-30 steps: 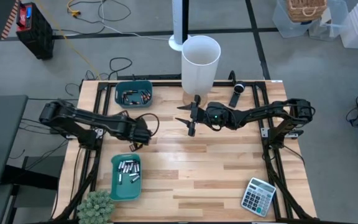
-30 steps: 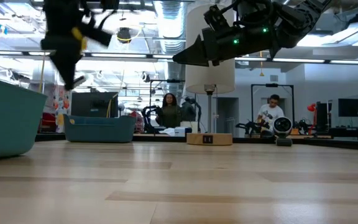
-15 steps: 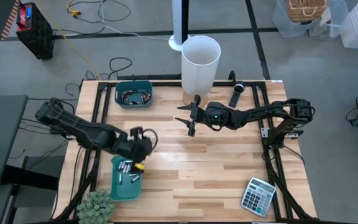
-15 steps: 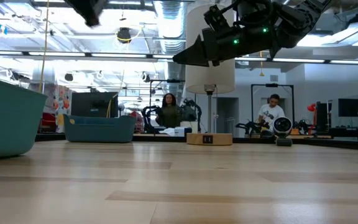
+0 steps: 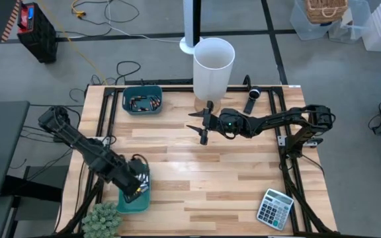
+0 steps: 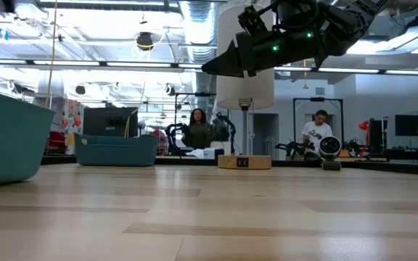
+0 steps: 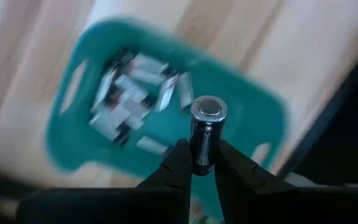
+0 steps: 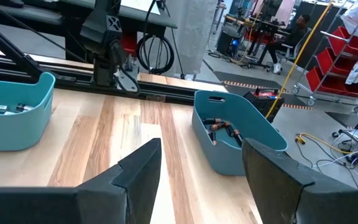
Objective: Sort batteries
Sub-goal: Put the silver battery into the green bin, then return to Home Position
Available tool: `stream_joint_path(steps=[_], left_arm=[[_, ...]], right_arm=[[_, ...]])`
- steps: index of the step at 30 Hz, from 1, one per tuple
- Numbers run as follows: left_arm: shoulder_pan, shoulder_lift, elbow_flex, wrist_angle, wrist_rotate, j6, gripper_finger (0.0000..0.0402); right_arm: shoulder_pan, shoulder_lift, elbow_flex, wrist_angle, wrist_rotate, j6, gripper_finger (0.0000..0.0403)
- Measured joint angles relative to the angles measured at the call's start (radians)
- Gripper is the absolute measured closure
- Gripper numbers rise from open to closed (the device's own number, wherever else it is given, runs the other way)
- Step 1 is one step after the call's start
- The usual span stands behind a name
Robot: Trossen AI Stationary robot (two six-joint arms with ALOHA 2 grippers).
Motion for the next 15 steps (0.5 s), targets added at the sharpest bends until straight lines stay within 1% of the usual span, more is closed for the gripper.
stream_joint_path(steps=[2,6,11,15], left_arm=[[-0.020,0.000,-0.012,-0.041,0.000,-0.074,0.0359],[-0.036,0.000,-0.035,-0.047,-0.011,-0.163,0.0343],[-0.039,0.000,-0.048,-0.054,-0.063,-0.174,0.0288],[-0.039,0.000,-0.048,-0.056,-0.105,-0.112,0.0249]], right_arm=[[0.001,0.000,0.000,0.000,0.000,0.000,0.0164],[0.001,0.000,0.000,0.000,0.000,0.000,0.0164],[0.001,0.000,0.000,0.000,0.000,0.000,0.0164],[0.001,0.000,0.000,0.000,0.000,0.001,0.0164]])
